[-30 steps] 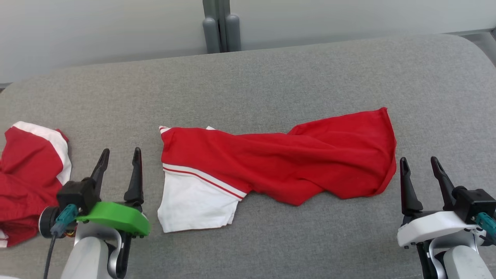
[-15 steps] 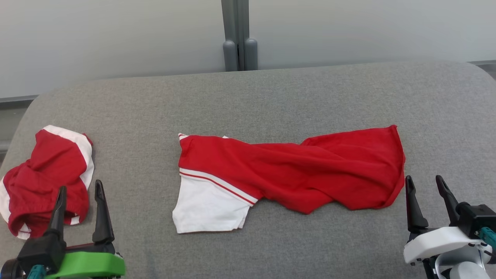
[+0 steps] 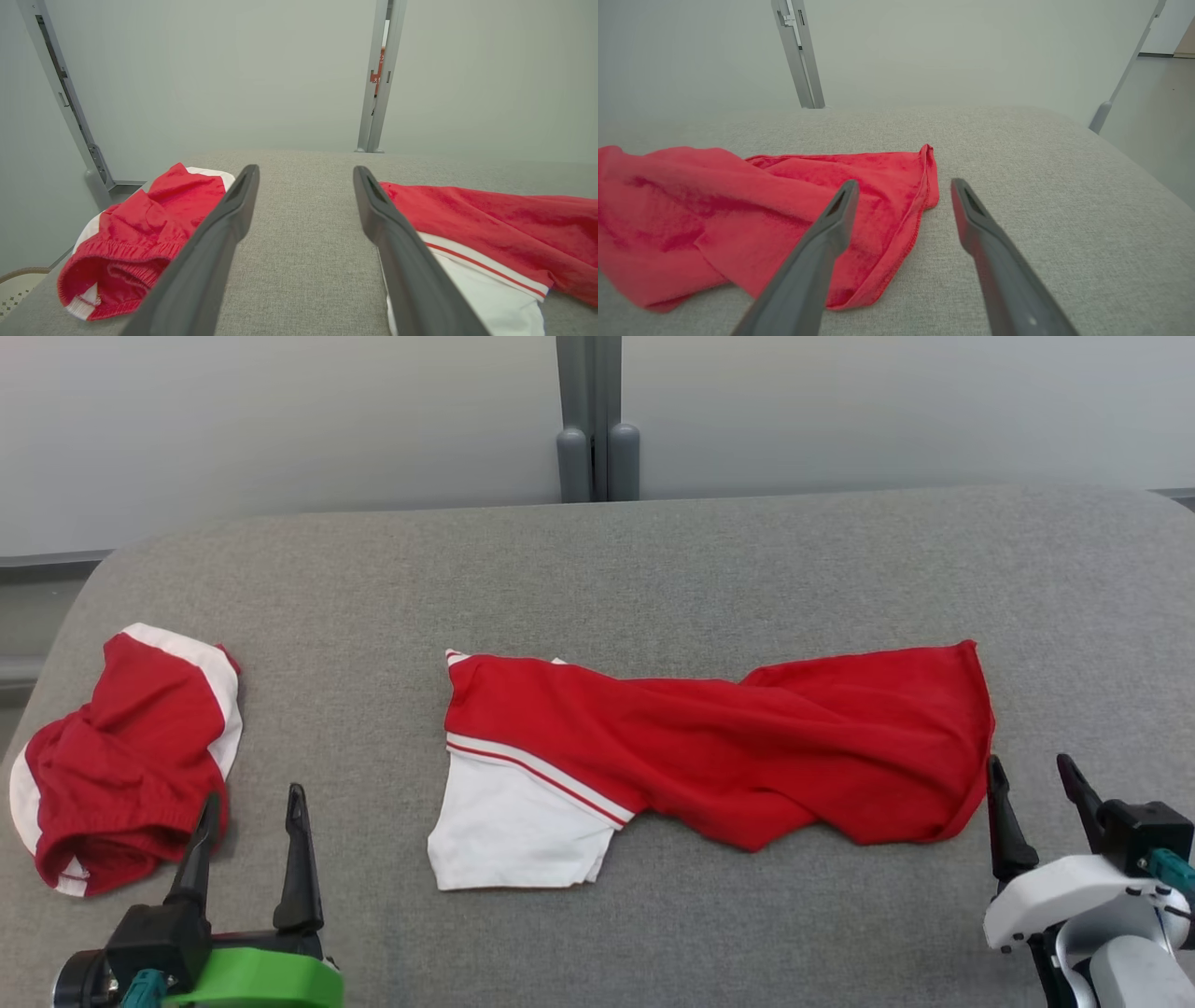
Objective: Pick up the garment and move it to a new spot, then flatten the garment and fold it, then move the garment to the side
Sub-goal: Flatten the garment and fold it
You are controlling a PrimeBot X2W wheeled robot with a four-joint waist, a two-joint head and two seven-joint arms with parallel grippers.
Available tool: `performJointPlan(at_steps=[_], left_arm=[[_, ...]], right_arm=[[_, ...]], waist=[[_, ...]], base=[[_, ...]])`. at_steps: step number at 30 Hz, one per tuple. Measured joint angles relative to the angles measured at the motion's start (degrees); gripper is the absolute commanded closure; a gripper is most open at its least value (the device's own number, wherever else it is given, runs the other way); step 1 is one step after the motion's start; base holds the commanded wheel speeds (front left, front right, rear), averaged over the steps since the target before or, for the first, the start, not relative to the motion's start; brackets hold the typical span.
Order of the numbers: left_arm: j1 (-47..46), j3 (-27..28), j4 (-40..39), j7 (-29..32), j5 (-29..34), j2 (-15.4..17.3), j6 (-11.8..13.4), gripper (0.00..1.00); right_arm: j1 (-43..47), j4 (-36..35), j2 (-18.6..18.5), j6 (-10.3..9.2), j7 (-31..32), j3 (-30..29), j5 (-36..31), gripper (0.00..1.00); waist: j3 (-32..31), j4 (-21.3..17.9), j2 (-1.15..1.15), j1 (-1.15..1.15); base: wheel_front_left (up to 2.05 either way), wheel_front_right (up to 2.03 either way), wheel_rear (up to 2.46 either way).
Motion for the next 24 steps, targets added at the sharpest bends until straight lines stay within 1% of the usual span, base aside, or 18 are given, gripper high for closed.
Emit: performJointPlan(at_steps=[5,13,16,17,18,21,24], left_arm=[[-1.6,-1.7,0.4,0.0,-0.3,-0.1,-0.1,0.0],[-2.9,-3.9,1.1,0.0,-1.9,-0.1,-0.2,0.0],[-3.1,-4.4,1.2,0.0,-2.1,-0.1,-0.2,0.0],[-3.1,-4.5,1.4,0.0,-2.1,-0.1,-0.2,0.0],[-3.1,-4.5,1.4,0.0,-2.1,-0.1,-0.2,0.0],[-3.1,-4.6,1.6,0.0,-2.5,-0.1,-0.2,0.0],[-3.1,-4.7,1.9,0.0,-2.8,-0.1,-0.2,0.0]], right_arm=[[-4.0,6.8,-1.6,0.0,0.0,1.0,0.5,0.0],[-6.5,17.1,-1.4,0.0,0.0,1.8,2.4,0.0],[-7.3,20.3,-0.6,0.0,0.0,2.2,3.9,0.0],[-7.4,21.1,-0.3,0.0,0.0,2.4,4.6,0.56],[-7.5,21.4,-0.1,0.0,0.0,2.9,5.1,1.0],[-8.3,20.7,-0.2,0.0,0.0,4.0,6.1,1.0],[-8.6,16.8,-0.6,0.0,0.0,4.0,6.5,1.0]], waist=[[1.0,1.0,0.0,0.0],[2.6,3.3,0.0,0.0],[3.3,4.2,0.0,0.0],[3.5,4.4,0.0,0.0],[3.6,4.5,0.0,0.0],[3.7,4.4,0.0,0.0],[3.6,3.6,0.0,0.0]], base=[[0.0,0.0,0.0],[0.0,0.0,0.0],[0.0,0.0,0.0],[0.0,0.0,0.0],[0.0,0.0,0.0],[0.0,0.0,0.0],[0.0,0.0,0.0]])
